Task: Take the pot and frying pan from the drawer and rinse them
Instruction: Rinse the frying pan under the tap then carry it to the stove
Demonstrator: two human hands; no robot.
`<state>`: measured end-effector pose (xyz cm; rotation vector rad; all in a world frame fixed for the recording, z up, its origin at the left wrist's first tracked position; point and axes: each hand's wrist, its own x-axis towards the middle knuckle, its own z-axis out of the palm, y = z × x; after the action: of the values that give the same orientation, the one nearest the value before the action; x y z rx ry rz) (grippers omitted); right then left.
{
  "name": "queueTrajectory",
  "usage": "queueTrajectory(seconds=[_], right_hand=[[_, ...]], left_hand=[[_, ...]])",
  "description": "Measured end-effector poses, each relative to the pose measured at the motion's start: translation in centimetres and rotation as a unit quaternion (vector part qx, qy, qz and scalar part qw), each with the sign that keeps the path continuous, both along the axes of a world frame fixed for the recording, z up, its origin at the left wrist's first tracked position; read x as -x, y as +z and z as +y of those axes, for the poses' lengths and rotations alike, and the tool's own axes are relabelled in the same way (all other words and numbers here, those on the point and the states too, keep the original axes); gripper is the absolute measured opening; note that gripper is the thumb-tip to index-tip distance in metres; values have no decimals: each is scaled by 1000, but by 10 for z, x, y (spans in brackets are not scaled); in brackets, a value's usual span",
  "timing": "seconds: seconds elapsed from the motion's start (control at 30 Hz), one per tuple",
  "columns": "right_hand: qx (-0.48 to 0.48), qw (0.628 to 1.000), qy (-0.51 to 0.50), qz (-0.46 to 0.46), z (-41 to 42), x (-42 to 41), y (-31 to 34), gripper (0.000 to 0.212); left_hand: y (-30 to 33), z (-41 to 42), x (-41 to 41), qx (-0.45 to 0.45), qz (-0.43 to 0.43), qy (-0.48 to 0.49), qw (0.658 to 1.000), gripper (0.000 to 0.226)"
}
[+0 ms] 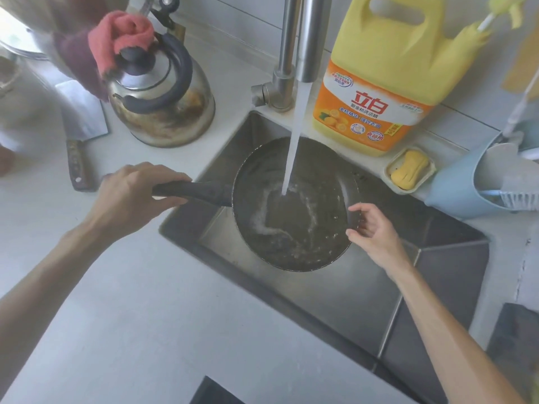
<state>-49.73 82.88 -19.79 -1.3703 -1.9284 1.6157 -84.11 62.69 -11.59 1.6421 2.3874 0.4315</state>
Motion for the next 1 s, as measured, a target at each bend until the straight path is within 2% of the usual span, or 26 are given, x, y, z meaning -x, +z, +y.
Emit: queueTrajectory(seconds=[0.17, 0.4, 0.6, 0.8, 1.0], right_hand=[[18, 999, 25, -28, -4, 4, -8, 36], [-21, 997, 26, -65, 6, -5, 8, 38], [-72, 994, 20, -84, 16, -18, 28, 46], [-94, 994, 6, -48, 6, -19, 34, 48], [-103, 993, 11, -52, -7, -9, 31, 52]], left_hand=[[15, -2, 4, 18, 7, 8, 1000, 27], [-22, -12, -2, 95, -146, 83, 981, 37], [-45, -17, -21, 104, -202, 100, 969, 44], [-43, -16, -24, 60, -181, 111, 975, 46], [-19, -25, -16, -9, -91, 94, 991, 32]])
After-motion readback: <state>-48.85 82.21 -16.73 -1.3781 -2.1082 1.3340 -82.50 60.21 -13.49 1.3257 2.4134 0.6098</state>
